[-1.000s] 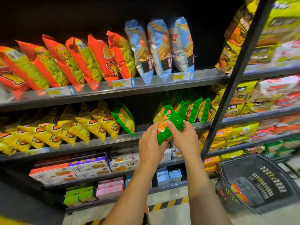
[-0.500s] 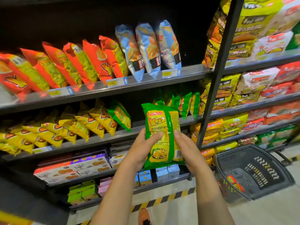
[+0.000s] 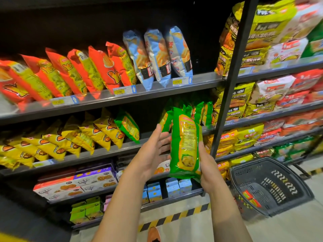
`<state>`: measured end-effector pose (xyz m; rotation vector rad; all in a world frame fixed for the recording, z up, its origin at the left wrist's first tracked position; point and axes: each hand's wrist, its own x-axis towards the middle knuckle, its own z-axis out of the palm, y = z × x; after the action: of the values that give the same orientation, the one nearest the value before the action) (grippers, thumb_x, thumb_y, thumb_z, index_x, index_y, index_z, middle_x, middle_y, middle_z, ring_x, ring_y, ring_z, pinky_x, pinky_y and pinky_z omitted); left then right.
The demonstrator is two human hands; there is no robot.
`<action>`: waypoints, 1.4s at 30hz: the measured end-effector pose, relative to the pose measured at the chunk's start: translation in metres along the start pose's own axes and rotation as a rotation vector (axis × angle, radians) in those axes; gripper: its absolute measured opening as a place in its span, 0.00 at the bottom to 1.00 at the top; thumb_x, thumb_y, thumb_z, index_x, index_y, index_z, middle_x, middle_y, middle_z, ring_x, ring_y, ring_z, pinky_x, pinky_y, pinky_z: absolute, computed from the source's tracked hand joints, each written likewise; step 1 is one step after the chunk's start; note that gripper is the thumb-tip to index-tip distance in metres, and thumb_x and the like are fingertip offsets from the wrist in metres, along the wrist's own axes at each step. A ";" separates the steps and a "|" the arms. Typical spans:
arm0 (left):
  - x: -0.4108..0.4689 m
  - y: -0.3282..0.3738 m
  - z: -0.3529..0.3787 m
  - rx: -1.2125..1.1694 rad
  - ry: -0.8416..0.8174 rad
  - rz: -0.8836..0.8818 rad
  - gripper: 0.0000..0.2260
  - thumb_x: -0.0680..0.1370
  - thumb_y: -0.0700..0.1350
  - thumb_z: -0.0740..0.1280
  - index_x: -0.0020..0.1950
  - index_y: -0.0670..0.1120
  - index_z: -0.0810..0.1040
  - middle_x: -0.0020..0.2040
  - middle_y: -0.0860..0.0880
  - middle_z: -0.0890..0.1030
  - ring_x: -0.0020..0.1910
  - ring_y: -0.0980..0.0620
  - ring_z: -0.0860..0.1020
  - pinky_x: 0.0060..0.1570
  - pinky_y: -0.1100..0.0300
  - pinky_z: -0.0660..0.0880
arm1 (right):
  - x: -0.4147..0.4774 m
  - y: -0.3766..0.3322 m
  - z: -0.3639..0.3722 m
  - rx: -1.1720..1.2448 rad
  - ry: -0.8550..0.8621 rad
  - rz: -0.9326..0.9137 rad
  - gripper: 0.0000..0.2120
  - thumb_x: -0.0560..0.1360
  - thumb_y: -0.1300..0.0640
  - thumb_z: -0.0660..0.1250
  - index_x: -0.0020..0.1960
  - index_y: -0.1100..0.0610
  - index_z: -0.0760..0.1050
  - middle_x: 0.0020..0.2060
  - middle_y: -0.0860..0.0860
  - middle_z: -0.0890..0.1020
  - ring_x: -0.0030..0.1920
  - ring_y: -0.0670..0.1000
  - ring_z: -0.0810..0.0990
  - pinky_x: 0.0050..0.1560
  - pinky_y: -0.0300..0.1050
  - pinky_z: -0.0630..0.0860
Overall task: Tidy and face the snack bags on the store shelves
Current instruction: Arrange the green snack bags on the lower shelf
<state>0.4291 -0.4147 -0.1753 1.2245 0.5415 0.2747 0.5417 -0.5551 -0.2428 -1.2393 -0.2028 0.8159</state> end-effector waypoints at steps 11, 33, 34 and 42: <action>0.013 -0.016 -0.004 0.084 0.184 -0.021 0.27 0.75 0.71 0.69 0.65 0.54 0.82 0.58 0.49 0.88 0.57 0.47 0.87 0.61 0.44 0.81 | -0.003 -0.029 0.009 -0.266 -0.036 -0.126 0.35 0.76 0.27 0.49 0.65 0.49 0.79 0.51 0.51 0.88 0.49 0.51 0.88 0.50 0.55 0.84; 0.026 -0.029 -0.034 0.350 -0.001 0.244 0.27 0.76 0.36 0.77 0.70 0.54 0.72 0.62 0.55 0.84 0.65 0.53 0.82 0.61 0.56 0.80 | 0.008 -0.030 -0.006 -0.524 -0.107 -0.313 0.27 0.73 0.59 0.80 0.68 0.48 0.76 0.59 0.44 0.86 0.62 0.46 0.83 0.67 0.59 0.78; 0.026 -0.031 -0.037 0.379 -0.003 0.248 0.28 0.75 0.33 0.78 0.68 0.54 0.74 0.60 0.56 0.85 0.63 0.53 0.82 0.59 0.59 0.80 | 0.011 -0.029 -0.009 -0.547 -0.102 -0.330 0.28 0.72 0.61 0.81 0.68 0.48 0.77 0.59 0.45 0.86 0.63 0.47 0.83 0.67 0.60 0.78; 0.027 -0.027 -0.039 0.452 -0.034 0.282 0.29 0.72 0.32 0.80 0.66 0.54 0.76 0.59 0.57 0.85 0.63 0.54 0.82 0.62 0.59 0.79 | 0.016 -0.023 -0.015 -0.554 -0.093 -0.371 0.27 0.72 0.65 0.80 0.67 0.49 0.78 0.58 0.45 0.86 0.61 0.47 0.83 0.62 0.49 0.80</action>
<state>0.4290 -0.3791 -0.2163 1.7461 0.4111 0.3811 0.5718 -0.5582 -0.2319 -1.6154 -0.7503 0.5041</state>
